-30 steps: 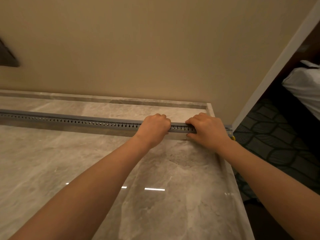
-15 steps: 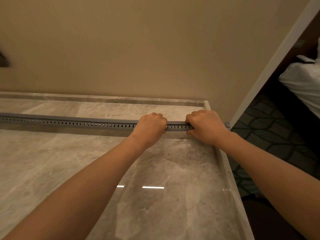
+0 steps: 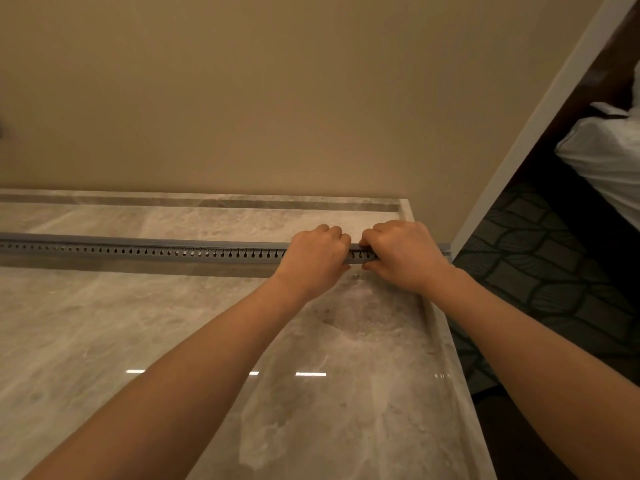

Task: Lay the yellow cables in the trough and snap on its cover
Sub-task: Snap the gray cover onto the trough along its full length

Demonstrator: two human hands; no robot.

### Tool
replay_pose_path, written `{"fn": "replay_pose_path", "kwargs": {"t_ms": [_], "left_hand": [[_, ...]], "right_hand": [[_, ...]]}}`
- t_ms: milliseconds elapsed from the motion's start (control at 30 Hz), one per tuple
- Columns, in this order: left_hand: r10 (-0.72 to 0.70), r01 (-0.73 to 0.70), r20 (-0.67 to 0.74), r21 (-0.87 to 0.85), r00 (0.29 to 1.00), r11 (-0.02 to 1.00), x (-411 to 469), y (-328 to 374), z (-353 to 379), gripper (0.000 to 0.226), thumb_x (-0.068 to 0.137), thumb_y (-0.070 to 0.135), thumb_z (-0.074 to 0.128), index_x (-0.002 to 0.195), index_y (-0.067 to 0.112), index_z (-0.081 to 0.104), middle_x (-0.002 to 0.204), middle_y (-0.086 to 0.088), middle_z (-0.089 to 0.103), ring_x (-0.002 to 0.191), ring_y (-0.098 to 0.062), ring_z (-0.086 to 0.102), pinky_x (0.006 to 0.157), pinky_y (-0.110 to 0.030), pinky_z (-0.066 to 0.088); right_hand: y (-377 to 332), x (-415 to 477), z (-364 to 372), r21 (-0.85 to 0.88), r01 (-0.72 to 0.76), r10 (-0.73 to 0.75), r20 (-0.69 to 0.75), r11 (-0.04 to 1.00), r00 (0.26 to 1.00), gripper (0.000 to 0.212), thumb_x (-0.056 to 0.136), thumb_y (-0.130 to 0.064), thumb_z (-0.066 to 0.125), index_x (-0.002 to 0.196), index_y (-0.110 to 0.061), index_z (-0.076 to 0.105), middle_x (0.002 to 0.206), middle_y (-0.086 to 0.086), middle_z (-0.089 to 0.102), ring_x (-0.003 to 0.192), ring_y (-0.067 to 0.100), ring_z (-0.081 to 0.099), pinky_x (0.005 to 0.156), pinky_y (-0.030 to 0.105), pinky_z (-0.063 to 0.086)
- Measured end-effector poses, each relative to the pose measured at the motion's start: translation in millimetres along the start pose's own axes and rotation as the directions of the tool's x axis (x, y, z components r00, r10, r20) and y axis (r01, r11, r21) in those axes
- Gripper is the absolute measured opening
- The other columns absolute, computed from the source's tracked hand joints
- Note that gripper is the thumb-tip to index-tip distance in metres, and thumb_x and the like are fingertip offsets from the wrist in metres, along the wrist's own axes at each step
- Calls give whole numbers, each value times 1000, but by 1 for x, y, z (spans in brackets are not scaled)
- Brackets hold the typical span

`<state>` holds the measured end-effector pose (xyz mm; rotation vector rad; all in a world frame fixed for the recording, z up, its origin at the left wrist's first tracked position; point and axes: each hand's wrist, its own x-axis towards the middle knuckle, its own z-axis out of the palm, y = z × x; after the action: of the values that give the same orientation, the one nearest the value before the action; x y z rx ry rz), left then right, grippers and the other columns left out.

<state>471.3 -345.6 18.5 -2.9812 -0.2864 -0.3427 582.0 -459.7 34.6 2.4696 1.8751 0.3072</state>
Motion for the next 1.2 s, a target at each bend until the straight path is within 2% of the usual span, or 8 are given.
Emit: {"fn": "replay_pose_path", "kwargs": {"t_ms": [233, 400, 500, 667, 733, 933, 1100, 1200], "left_hand": [[35, -35, 5, 25, 999, 999, 8, 13, 7, 19, 93, 24, 51, 103, 8, 51, 102, -9, 59, 93, -24, 55, 63, -29, 33], [49, -49, 11, 49, 999, 998, 10, 13, 5, 23, 92, 29, 52, 102, 8, 53, 102, -8, 60, 94, -23, 57, 62, -29, 30], [39, -40, 13, 44, 999, 998, 10, 13, 5, 26, 91, 31, 54, 103, 9, 53, 103, -7, 60, 96, -23, 56, 62, -29, 29], [37, -38, 15, 57, 999, 998, 10, 14, 5, 27, 90, 32, 55, 102, 8, 53, 102, -8, 61, 93, -24, 57, 62, -30, 30], [29, -30, 15, 51, 999, 998, 10, 15, 6, 26, 91, 31, 55, 101, 8, 53, 102, -8, 60, 92, -24, 57, 61, -30, 30], [29, -30, 13, 48, 999, 998, 10, 15, 7, 24, 90, 30, 57, 100, 7, 54, 99, -9, 61, 89, -25, 57, 61, -30, 32], [37, -38, 18, 71, 999, 997, 10, 16, 7, 24, 91, 29, 56, 100, 7, 54, 99, -9, 61, 88, -24, 57, 60, -30, 30], [38, -40, 29, 81, 999, 996, 11, 16, 7, 24, 91, 30, 56, 99, 7, 55, 97, -9, 61, 86, -24, 57, 61, -30, 31]], "right_hand": [[-1, -6, 4, 70, -34, 40, -88, 997, 995, 22, 83, -30, 60, 90, -9, 60, 85, 8, 66, 80, 28, 58, 56, 30, 30], [-1, -16, 10, 189, -114, 143, -148, 975, 979, 23, 82, -34, 63, 96, -15, 63, 86, 3, 65, 84, 24, 57, 56, 28, 31], [1, -23, 14, 251, -123, 165, -155, 960, 974, 22, 81, -25, 64, 101, -15, 64, 92, 3, 66, 89, 24, 56, 59, 30, 37], [12, -32, 14, 276, -154, 192, -118, 949, 974, 26, 82, -19, 62, 108, -16, 64, 97, 3, 66, 94, 23, 56, 70, 37, 49], [19, -36, 13, 264, -171, 202, -95, 949, 975, 30, 81, -19, 63, 111, -17, 62, 101, 3, 66, 97, 23, 55, 73, 39, 50], [38, -42, 13, 210, -212, 228, -56, 954, 972, 32, 79, -29, 69, 109, -20, 63, 102, 1, 66, 97, 20, 56, 70, 32, 45], [47, -33, 9, 184, -185, 187, 6, 965, 982, 29, 76, -37, 70, 101, -23, 64, 99, -3, 66, 91, 18, 58, 67, 29, 40], [50, -31, 9, 199, -180, 180, 19, 963, 984, 28, 76, -39, 70, 99, -24, 64, 96, -4, 67, 88, 17, 58, 67, 29, 42]]}}
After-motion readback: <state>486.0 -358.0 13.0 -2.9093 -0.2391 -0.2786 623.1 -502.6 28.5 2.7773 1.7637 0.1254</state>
